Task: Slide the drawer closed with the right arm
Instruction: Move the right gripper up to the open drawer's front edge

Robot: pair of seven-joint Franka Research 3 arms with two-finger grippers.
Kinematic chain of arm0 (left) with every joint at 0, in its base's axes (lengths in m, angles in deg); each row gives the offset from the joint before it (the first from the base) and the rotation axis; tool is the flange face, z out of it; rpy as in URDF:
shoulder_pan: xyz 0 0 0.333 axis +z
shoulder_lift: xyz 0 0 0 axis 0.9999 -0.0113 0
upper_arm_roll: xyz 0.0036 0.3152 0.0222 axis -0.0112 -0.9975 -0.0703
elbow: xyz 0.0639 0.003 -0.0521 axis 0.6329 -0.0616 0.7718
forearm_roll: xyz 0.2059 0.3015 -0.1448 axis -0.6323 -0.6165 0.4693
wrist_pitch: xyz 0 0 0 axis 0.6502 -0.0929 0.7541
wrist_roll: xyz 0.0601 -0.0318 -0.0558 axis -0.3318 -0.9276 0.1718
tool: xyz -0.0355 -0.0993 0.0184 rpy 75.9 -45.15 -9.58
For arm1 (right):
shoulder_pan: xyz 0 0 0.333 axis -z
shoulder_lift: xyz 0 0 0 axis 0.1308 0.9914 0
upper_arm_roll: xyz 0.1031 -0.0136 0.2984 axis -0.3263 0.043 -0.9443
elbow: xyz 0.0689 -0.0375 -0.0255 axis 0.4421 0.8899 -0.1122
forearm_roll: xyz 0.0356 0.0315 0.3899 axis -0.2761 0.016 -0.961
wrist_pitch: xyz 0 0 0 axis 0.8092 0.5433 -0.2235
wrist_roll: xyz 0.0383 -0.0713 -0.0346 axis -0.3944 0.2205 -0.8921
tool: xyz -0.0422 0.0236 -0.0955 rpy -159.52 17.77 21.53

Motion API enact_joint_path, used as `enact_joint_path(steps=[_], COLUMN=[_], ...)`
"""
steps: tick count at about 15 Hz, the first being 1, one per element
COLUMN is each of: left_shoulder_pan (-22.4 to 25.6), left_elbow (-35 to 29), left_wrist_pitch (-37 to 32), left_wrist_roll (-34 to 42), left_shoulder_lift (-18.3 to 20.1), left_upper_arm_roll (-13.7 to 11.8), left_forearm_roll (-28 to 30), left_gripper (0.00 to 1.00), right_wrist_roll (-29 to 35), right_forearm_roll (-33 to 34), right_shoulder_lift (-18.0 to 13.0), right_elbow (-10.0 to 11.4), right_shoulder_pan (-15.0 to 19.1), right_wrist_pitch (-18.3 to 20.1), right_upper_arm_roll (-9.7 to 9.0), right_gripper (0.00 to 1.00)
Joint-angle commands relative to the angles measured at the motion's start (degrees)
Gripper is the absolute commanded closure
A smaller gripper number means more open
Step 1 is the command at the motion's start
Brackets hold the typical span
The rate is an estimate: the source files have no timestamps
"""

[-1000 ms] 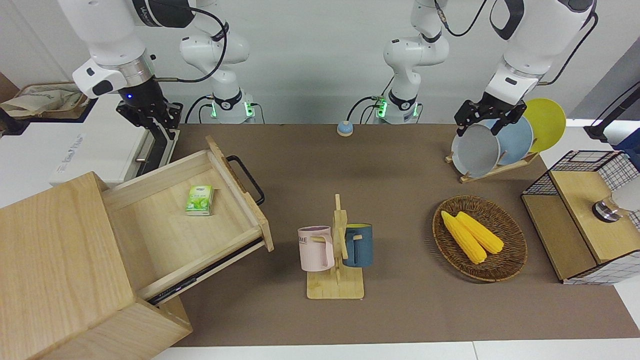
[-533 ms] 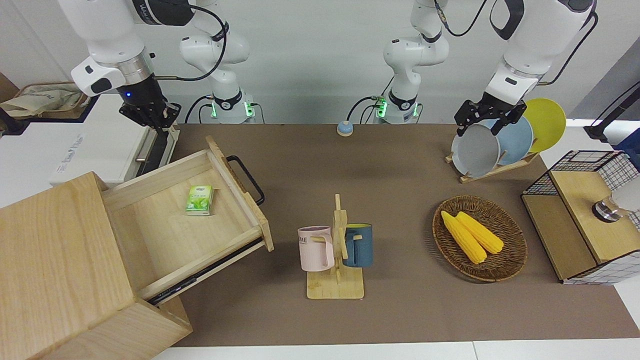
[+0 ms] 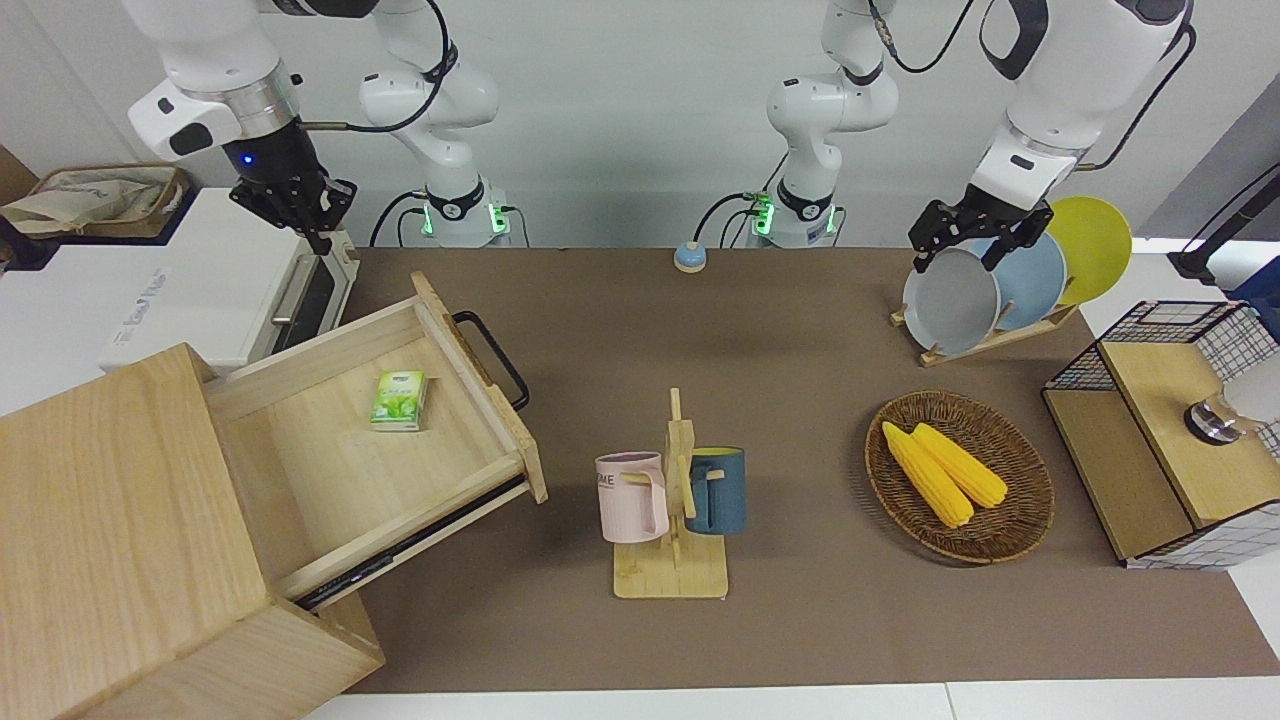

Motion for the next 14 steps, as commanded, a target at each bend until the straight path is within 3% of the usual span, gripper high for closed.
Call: enact_joint_path(steps=[1,8,14], left_shoulder_pan=[-0.35,-0.26,-0.26], left_elbow=[-0.28,-0.28,-0.28], left_wrist_pitch=[-0.74,-0.65,-0.65], left_wrist_roll=[0.39,0.39,0.39], left_shoulder_lift=[0.57,0.57,0.57], left_upper_arm_roll=[-0.28,-0.28,-0.28], left_forearm_roll=[-0.65,-0.65,-0.65], left_gripper=[0.00,0.00,0.00], right_wrist_roll=[7.09,26.61,41.30], right_forearm_roll=[0.62,0.97,2.11], right_shoulder_lift=[-0.12,0.75,4.27], right_elbow=[-2.07,-2.77,-2.86], right_shoulder_pan=[-2.83,-13.02,-20.76], right_wrist_pitch=[1.74,-1.85,-6.69], right_upper_arm_roll=[-1.07,-1.25,-1.25], right_gripper=[1.000,1.000,1.000])
